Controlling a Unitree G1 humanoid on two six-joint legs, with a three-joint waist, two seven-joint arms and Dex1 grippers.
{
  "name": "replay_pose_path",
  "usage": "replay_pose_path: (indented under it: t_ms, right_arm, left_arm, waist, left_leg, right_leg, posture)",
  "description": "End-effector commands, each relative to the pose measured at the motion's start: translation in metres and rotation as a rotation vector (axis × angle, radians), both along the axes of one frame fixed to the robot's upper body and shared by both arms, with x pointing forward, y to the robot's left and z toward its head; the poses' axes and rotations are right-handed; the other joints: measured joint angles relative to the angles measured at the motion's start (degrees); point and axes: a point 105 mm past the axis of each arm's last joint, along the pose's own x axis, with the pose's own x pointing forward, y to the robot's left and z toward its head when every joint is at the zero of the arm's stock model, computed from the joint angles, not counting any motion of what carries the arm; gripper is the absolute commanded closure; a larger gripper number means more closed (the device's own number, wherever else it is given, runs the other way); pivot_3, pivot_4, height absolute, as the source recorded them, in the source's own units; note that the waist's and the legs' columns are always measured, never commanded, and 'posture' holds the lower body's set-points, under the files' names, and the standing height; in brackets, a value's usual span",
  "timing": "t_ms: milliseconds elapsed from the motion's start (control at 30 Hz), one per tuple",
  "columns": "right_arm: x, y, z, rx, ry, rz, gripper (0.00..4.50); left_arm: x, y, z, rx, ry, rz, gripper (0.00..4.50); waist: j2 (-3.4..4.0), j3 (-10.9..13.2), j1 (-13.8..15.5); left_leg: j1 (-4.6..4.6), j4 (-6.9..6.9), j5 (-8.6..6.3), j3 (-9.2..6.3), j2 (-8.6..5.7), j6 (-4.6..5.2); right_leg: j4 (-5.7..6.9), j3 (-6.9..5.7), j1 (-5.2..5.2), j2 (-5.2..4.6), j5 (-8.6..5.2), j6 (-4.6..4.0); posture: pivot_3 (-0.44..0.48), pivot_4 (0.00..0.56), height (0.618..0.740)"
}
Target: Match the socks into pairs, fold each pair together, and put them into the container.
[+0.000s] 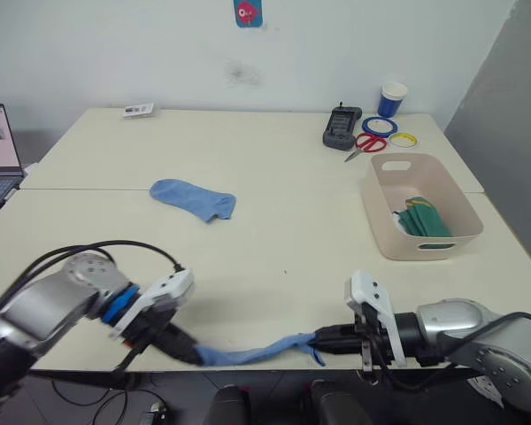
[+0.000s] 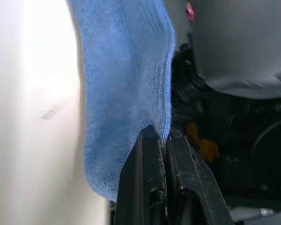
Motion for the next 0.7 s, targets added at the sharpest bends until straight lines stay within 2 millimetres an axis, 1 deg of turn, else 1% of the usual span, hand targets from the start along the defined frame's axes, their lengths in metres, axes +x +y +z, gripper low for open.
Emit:
replay_pose_path:
  t_ms: [33, 100, 233, 333, 467, 567, 667, 700]
  right_arm:
    - [0.023, -0.01, -0.008, -0.064, -0.022, -0.127, 4.48]
    - [0.031, -0.013, -0.012, -0.075, -0.019, -0.169, 4.48]
    - [0.049, -0.016, -0.022, -0.113, -0.048, -0.241, 4.48]
    - [0.059, -0.018, -0.025, -0.134, -0.075, -0.266, 4.48]
    - [0.066, -0.02, -0.025, -0.164, -0.122, -0.26, 4.48]
    - [0.066, -0.019, -0.022, -0.165, -0.156, -0.222, 4.48]
    - [0.067, -0.021, -0.017, -0.167, -0.211, -0.209, 3.8]
    - [0.067, -0.022, -0.017, -0.167, -0.219, -0.208, 3.42]
  left_arm:
    - [0.026, 0.001, -0.012, 0.055, -0.006, 0.078, 4.5]
    - [0.038, -0.002, -0.018, 0.067, -0.012, 0.104, 4.5]
    - [0.067, -0.009, -0.027, 0.094, -0.057, 0.153, 4.5]
    - [0.081, -0.014, -0.029, 0.114, -0.097, 0.155, 4.5]
    - [0.09, -0.016, -0.029, 0.132, -0.148, 0.143, 4.5]
    - [0.093, -0.014, -0.031, 0.153, -0.179, 0.136, 4.5]
    - [0.097, -0.013, -0.031, 0.156, -0.213, 0.143, 4.5]
    - [0.097, -0.012, -0.031, 0.156, -0.22, 0.141, 4.5]
  waist:
    - [-0.03, -0.02, 0.11]
    - [-0.05, -0.02, 0.13]
    - [-0.04, -0.02, 0.12]
    - [-0.01, -0.04, 0.15]
    - [0.01, -0.05, 0.14]
    - [0.03, -0.06, 0.14]
    - [0.06, -0.08, 0.13]
    - [0.07, -0.09, 0.13]
  left_leg:
    - [-0.08, 0.06, 0.0, 0.01, -0.01, 0.0]
    - [-0.27, 0.11, 0.0, 0.02, -0.02, 0.01]
    - [-0.36, 0.1, -0.01, -0.02, 0.01, 0.02]
    - [-0.41, 0.12, -0.01, -0.02, 0.04, 0.03]
    - [-0.4, 0.14, 0.0, -0.02, 0.0, 0.03]
    - [-0.4, 0.14, 0.0, -0.04, 0.0, 0.03]
    - [-0.39, 0.14, 0.0, -0.05, 0.01, 0.03]
    - [-0.37, 0.14, 0.0, -0.05, 0.01, 0.03]
  right_leg:
    - [0.0, -0.01, -0.03, 0.06, 0.01, 0.01]
    - [0.0, -0.05, -0.17, 0.15, 0.01, 0.02]
    - [-0.02, -0.1, -0.24, 0.28, 0.01, 0.02]
    - [0.0, -0.13, -0.26, 0.36, 0.02, 0.02]
    - [0.03, -0.08, -0.22, 0.36, 0.02, 0.02]
    - [0.02, -0.1, -0.19, 0.36, 0.02, 0.03]
    - [0.02, -0.09, -0.18, 0.35, 0.02, 0.03]
    - [0.02, -0.09, -0.17, 0.35, 0.03, 0.03]
  posture:
    - [0.0, 0.15, 0.732]
    - [0.0, 0.15, 0.732]
    - [0.0, 0.15, 0.732]
    - [0.0, 0.15, 0.732]
    - [0.0, 0.15, 0.732]
    - [0.0, 0.15, 0.732]
    - [0.0, 0.15, 0.732]
    - [0.0, 0.15, 0.732]
